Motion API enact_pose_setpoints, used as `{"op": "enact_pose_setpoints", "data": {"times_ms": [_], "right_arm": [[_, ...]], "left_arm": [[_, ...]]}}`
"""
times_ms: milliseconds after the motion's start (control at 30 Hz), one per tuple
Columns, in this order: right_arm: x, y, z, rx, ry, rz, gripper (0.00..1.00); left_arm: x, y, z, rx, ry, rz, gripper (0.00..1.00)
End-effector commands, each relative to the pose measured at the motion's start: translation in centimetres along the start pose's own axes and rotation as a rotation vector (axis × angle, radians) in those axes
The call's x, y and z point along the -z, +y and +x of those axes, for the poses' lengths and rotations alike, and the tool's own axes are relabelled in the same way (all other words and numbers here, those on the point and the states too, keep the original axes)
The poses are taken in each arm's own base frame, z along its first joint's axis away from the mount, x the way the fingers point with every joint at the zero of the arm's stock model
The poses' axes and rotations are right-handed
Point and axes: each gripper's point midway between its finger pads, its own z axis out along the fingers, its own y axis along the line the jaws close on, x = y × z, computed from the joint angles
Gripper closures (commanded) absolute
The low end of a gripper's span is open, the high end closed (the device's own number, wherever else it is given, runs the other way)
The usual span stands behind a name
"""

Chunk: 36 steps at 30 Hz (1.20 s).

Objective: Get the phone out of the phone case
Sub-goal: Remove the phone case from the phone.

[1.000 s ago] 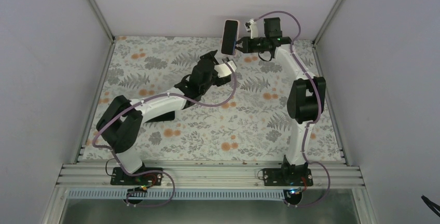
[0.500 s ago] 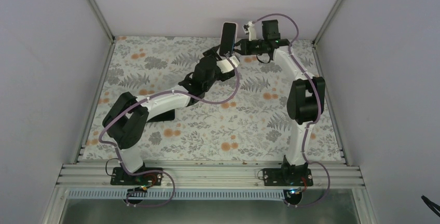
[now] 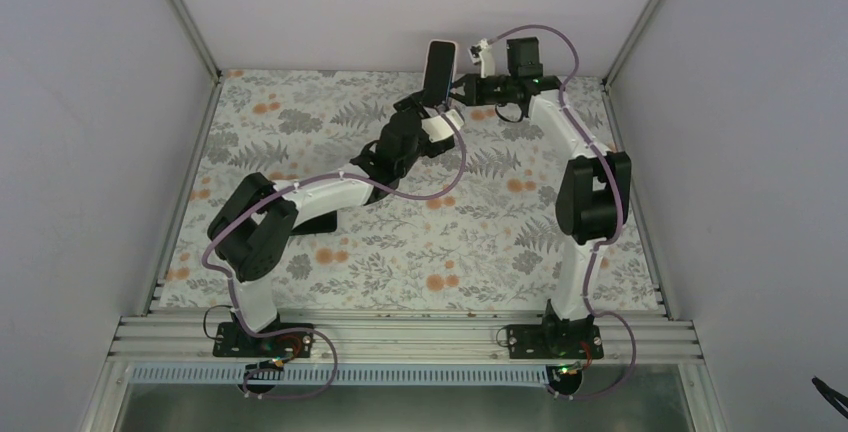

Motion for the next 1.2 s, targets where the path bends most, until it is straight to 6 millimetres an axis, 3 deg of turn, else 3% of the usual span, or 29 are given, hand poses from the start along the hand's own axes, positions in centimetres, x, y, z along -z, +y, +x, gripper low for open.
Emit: {"op": "enact_pose_setpoints", "data": {"times_ms": [0, 267, 533, 733, 1000, 1167], "right_arm": [[1.3, 3.9, -2.0, 0.088, -0.060, -0.082, 0.97], [1.1, 4.0, -1.6, 0.091, -0.048, -0.090, 0.97], [1.4, 5.4, -1.5, 0.110, -0.050, -0.103, 0.97], [1.7, 6.0, -1.0, 0.117, -0.048, -0.104, 0.97], [2.0, 7.1, -0.8, 0.120, -0.050, -0.134, 0.97], [1.4, 9.8, -0.2, 0.165, -0.030, -0.174, 0.97]], "left_arm": [[0.5, 2.1, -2.3, 0.037, -0.072, -0.071, 0.00], [1.0, 2.9, -2.4, 0.030, -0.083, -0.113, 0.00], [-0.7, 2.6, -0.7, 0.045, -0.011, -0.097, 0.00], [0.0, 5.5, -0.3, 0.070, 0.010, -0.248, 0.01], [0.1, 8.0, 1.9, 0.101, 0.084, -0.395, 0.16], [-0.4, 8.4, 2.2, 0.102, 0.101, -0.431, 0.39]]}}
